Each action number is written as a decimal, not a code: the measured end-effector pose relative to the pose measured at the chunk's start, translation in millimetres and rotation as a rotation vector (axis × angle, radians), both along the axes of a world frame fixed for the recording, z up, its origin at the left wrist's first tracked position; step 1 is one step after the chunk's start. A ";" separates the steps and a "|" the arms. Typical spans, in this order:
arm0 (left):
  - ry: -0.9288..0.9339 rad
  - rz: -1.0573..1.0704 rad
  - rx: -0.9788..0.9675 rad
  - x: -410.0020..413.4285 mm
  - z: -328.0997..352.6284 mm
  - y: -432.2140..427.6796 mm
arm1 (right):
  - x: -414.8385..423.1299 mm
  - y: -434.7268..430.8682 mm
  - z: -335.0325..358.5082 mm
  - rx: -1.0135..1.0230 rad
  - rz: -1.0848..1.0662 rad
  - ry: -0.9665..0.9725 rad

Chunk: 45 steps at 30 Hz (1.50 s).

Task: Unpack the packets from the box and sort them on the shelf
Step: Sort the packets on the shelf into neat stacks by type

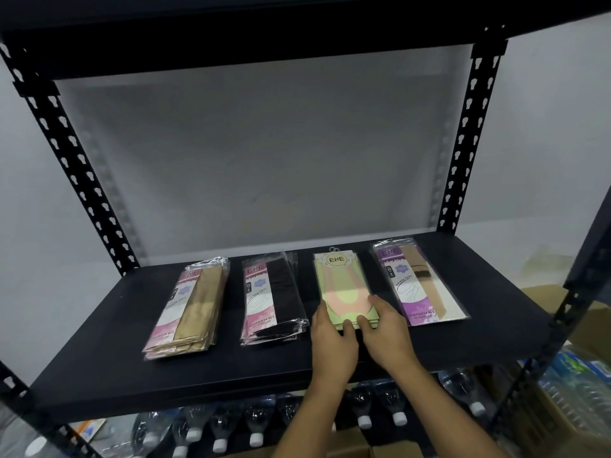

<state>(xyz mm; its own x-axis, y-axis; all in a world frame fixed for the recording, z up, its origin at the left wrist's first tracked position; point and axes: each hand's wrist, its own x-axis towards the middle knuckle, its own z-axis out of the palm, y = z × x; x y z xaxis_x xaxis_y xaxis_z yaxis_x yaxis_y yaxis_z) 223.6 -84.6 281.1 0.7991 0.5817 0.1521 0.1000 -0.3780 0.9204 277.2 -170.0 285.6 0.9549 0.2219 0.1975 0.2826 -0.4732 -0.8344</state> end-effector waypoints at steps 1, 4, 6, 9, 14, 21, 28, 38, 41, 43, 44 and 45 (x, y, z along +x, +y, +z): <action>-0.002 0.009 -0.006 0.5 -0.3 0.3 | 0.5 0.1 0.2 -0.001 0.005 0.001; 0.005 0.009 -0.020 2.8 -3.2 1.4 | 0.5 0.2 0.7 -0.006 0.015 0.006; 0.016 -0.003 -0.044 2.3 -2.5 1.3 | -0.4 -0.1 2.1 -0.007 0.020 0.008; 0.039 -0.067 -0.049 -8.6 0.4 -3.4 | -2.5 -0.1 3.3 0.016 0.015 -0.038; -0.124 -0.080 0.071 -69.4 0.2 -12.7 | -24.4 12.9 15.3 0.091 0.031 -0.165; -0.248 0.341 0.149 -96.5 5.6 49.9 | -53.1 63.7 23.1 0.163 0.179 -0.105; -0.030 0.225 -0.084 -80.2 17.1 86.2 | -62.4 95.8 16.7 0.144 0.203 0.121; 0.039 0.145 -0.094 -70.8 14.2 104.7 | -68.2 109.8 15.1 0.173 0.132 0.169; 0.010 0.144 -0.096 -72.3 14.9 107.7 | -70.4 112.0 15.9 0.186 0.131 0.165; 0.007 0.141 -0.086 -73.4 13.4 109.5 | -70.8 112.8 15.3 0.190 0.127 0.159; 0.008 0.138 -0.080 -73.2 12.0 110.6 | -70.7 113.5 15.1 0.188 0.122 0.158; 0.008 0.135 -0.072 -73.2 11.5 111.4 | -70.9 114.1 15.2 0.188 0.118 0.156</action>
